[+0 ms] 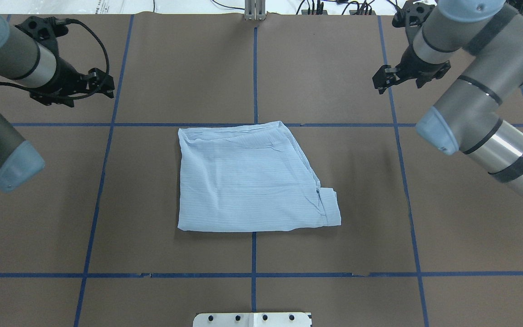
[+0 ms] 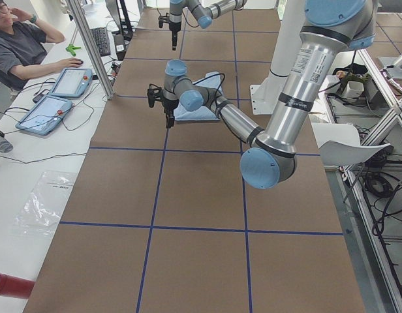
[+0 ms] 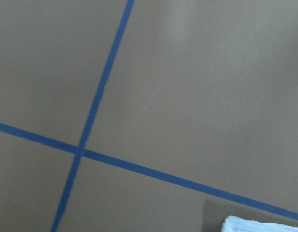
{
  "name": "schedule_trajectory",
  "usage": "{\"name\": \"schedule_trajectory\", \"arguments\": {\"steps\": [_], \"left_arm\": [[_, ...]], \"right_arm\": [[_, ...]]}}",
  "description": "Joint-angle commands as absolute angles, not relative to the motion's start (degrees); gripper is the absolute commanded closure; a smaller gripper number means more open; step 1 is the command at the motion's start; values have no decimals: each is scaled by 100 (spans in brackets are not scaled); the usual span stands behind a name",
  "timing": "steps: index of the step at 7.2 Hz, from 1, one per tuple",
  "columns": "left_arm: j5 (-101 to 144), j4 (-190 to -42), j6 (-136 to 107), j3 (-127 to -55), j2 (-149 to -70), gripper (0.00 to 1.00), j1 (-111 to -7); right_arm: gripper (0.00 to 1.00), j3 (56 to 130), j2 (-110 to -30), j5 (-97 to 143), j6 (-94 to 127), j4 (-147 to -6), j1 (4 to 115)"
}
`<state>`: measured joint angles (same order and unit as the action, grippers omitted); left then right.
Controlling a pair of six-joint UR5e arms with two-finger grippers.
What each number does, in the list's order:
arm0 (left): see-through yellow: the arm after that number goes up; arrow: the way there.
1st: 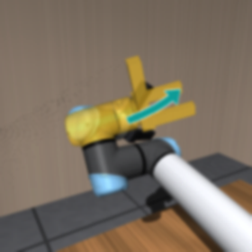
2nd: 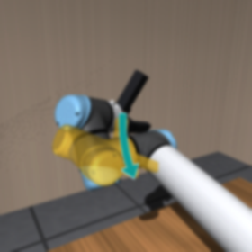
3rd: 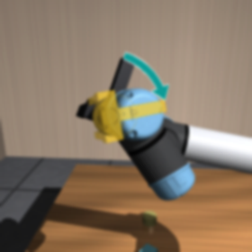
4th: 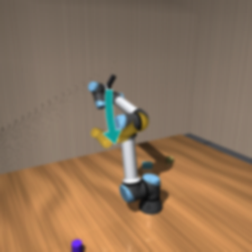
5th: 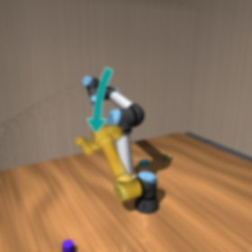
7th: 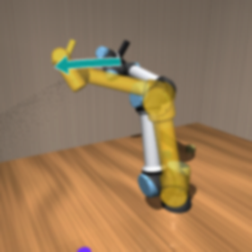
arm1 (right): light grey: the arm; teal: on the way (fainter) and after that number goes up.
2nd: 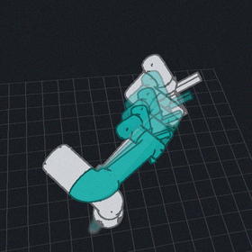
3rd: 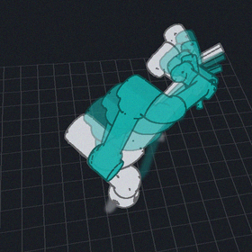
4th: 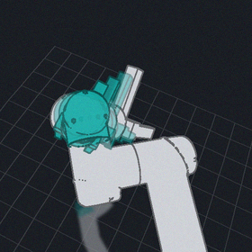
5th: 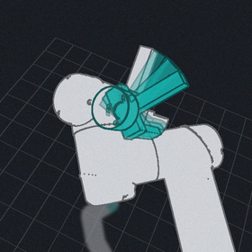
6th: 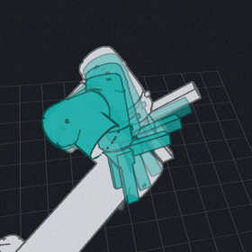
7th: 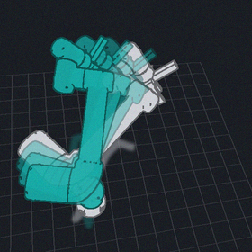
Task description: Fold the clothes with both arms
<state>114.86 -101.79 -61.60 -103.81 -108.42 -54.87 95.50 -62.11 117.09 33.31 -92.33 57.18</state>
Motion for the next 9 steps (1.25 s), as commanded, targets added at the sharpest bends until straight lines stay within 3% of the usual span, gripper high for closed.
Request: {"name": "schedule_trajectory", "arguments": {"steps": [1,4,6,9], "left_arm": [[11731,-10178,-4603,-10564,-10137,0,-6097],[12713,-10195,-2278,-10294,-9352,0,-8112],[13156,-10500,-2171,-10151,-9229,0,-8489],[12850,-11241,-2171,-9256,-8852,0,-8490]], "right_arm": [[0,9738,-6642,12519,1517,-9896,6754],[0,9730,-7224,13086,1107,-9826,7365],[0,9790,-7416,12929,1134,-9826,7356],[0,9826,-7768,12955,1178,-9835,7514]]}}
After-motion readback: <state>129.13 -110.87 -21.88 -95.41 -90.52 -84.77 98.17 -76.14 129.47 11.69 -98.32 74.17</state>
